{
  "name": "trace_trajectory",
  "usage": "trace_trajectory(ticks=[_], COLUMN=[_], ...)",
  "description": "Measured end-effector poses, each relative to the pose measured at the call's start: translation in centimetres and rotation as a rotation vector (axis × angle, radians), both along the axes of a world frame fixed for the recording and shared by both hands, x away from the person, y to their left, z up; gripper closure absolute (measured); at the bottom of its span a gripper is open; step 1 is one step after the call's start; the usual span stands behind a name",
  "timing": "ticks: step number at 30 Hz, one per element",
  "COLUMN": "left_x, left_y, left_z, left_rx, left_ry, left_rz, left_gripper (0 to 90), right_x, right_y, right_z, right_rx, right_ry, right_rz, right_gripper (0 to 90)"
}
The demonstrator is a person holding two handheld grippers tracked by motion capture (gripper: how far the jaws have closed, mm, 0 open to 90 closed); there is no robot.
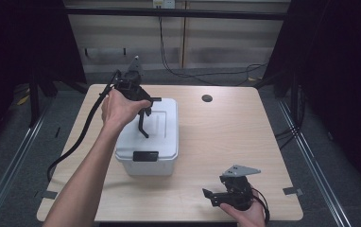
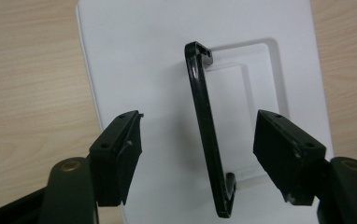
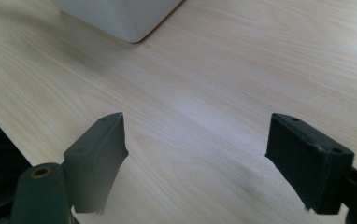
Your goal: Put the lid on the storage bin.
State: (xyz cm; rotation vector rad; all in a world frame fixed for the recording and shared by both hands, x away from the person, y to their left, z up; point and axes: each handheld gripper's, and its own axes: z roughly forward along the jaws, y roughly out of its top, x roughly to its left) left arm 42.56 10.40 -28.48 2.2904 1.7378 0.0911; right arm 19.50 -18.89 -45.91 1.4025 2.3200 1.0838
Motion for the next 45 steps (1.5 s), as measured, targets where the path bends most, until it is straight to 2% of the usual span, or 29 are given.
trace_trajectory(ticks=[1,3,4,8,10,11,12,14,15,19,22,26,28,30,32,37,42,45], left_x=[0.0,-0.1,-0.2,-0.2,-0.3,-0.5,-0.5,-0.8,-1.0,-1.4,-1.8,-2.5,-2.8,-3.1,-3.3,-3.9,-4.8,-5.4], left_y=[0.2,0.7,1.0,2.1,2.6,3.1,3.1,3.6,3.9,5.2,6.2,7.2,7.7,8.2,8.8,10.9,12.7,13.7], left_z=[0.0,-0.1,-0.1,-0.3,-0.2,-0.1,-0.1,0.2,0.2,0.2,0.1,0.1,0.0,-0.3,-0.6,-1.4,-1.9,-2.4], left_rx=[-0.012,-0.026,-0.051,-0.097,-0.109,-0.137,-0.137,-0.175,-0.186,-0.204,-0.237,-0.237,-0.226,-0.253,-0.252,-0.269,-0.297,-0.31], left_ry=[-0.011,-0.004,-0.011,-0.021,-0.042,-0.051,-0.051,-0.073,-0.093,-0.135,-0.172,-0.24,-0.245,-0.257,-0.26,-0.289,-0.315,-0.343], left_rz=[-0.008,-0.006,-0.016,-0.036,-0.045,-0.095,-0.095,-0.135,-0.138,-0.145,-0.187,-0.201,-0.219,-0.234,-0.243,-0.234,-0.247,-0.252], left_gripper=[30.5,29.6,27.9,24.6,24.2,19.3,16.3,16.8,17.9,16.7,16.5,16.4,16.4,16.4,16.4,17.0,17.0,18.6], right_x=[0.0,0.0,0.0,0.1,0.1,0.1,0.1,0.1,0.1,0.1,0.1,0.2,0.2,0.2,0.2,0.2,0.2,0.2], right_y=[0.0,0.0,0.0,0.0,0.0,0.0,0.0,0.0,0.0,0.0,0.1,0.0,0.1,0.1,0.1,0.1,0.1,0.1], right_z=[0.0,0.0,0.0,0.0,0.0,-0.1,-0.1,-0.1,-0.1,-0.1,-0.1,-0.1,-0.1,-0.1,-0.1,-0.1,-0.1,-0.1], right_rx=[0.001,0.002,0.001,0.001,0.002,0.001,0.001,0.002,0.002,0.003,0.004,0.004,0.004,0.003,0.003,0.002,0.001,0.0], right_ry=[0.0,0.002,0.001,0.002,0.001,-0.002,-0.002,0.002,0.002,0.002,0.003,0.005,0.005,0.004,0.004,0.004,0.005,0.004], right_rz=[0.001,0.0,0.001,-0.001,-0.001,0.002,0.002,-0.002,-0.002,-0.004,-0.004,-0.007,-0.007,-0.007,-0.008,-0.011,-0.014,-0.015], right_gripper=[19.2,19.2,19.2,19.2,19.2,19.2,19.2,19.2,19.2,19.1,19.1,19.1,19.1,19.1,19.1,19.1,19.1,19.1])
